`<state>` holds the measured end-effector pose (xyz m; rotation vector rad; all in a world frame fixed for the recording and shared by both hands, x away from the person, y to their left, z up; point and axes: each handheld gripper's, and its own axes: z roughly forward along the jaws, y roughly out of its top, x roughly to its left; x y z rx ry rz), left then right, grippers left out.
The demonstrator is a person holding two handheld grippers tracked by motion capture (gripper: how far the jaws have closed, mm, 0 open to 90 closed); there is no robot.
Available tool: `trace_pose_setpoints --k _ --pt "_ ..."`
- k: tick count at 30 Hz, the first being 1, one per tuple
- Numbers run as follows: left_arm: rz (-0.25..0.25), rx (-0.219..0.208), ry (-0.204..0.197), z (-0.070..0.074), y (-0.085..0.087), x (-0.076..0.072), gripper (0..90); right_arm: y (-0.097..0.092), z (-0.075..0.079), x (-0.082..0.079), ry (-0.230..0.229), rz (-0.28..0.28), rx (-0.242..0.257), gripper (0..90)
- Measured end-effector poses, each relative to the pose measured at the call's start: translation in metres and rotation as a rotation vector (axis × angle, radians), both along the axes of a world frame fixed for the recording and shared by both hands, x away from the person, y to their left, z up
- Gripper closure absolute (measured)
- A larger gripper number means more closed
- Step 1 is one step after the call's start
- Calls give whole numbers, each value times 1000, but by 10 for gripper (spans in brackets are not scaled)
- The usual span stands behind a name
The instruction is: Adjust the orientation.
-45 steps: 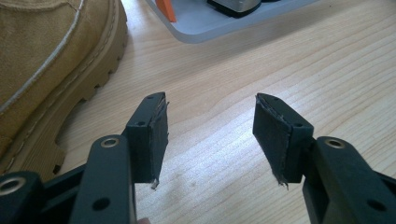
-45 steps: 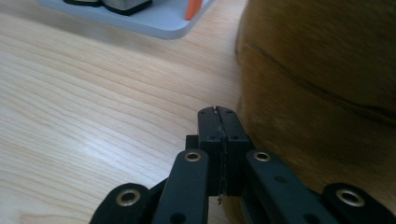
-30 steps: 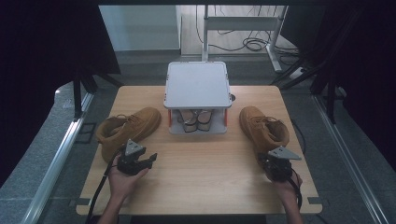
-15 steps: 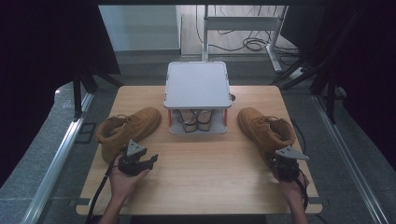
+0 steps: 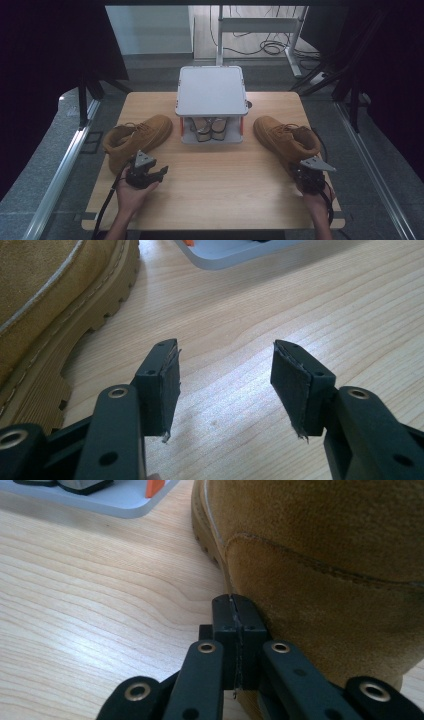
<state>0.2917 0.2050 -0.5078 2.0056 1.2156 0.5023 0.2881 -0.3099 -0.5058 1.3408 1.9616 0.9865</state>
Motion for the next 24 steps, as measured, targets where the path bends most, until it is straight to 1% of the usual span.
trace_pose_setpoints --k 12,14,17,19,22,24 --pt "2 -1 6 -1 2 -1 453 -8 0 0 -10 -26 -10 899" --pt "1 0 6 -1 1 -1 453 -9 -1 0 -11 -23 -4 898" --pt "2 2 6 -1 1 -1 452 -7 -1 1 -12 -22 -12 898" --pt "2 2 6 -1 2 -1 452 -7 0 0 -10 -20 -5 898" --pt "4 1 5 -1 2 -1 452 -6 2 -1 -17 -2 8 898" --pt "5 1 4 -1 2 -1 452 -3 5 -2 -21 10 5 898"
